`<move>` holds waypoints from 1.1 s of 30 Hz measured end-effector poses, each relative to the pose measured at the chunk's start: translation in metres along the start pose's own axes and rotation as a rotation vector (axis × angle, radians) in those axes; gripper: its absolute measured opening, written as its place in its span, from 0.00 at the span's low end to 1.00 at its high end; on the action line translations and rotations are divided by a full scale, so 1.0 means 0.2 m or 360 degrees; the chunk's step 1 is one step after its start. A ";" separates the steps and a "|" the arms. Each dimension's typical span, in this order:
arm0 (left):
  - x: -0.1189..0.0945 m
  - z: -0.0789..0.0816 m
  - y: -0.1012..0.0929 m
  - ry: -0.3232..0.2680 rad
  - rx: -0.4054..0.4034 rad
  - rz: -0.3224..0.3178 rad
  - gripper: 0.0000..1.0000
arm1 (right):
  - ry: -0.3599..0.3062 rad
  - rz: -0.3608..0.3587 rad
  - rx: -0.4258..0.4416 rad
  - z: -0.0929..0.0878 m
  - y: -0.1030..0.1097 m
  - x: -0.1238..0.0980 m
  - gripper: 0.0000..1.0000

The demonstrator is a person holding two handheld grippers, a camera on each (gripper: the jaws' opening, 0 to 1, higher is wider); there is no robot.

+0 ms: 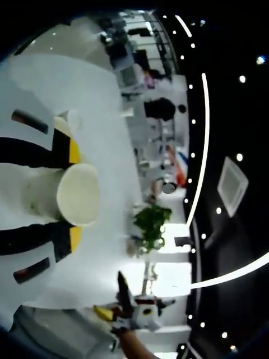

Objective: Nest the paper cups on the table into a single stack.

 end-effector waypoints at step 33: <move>-0.05 0.25 -0.39 -0.0205 0.0006 -0.0331 0.35 | -0.0001 -0.0008 -0.0008 -0.01 0.02 -0.03 1.00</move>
Point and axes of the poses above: the point that each gripper's makers call its tool centre point, and the gripper's own axes: x roughly forward along the fingers, y roughly to its left, z roughly out of its top, the point moved 6 cm from there along -x, roughly backward along the fingers, and after that the axes turned 10 degrees about z, right-handed, at the moved point
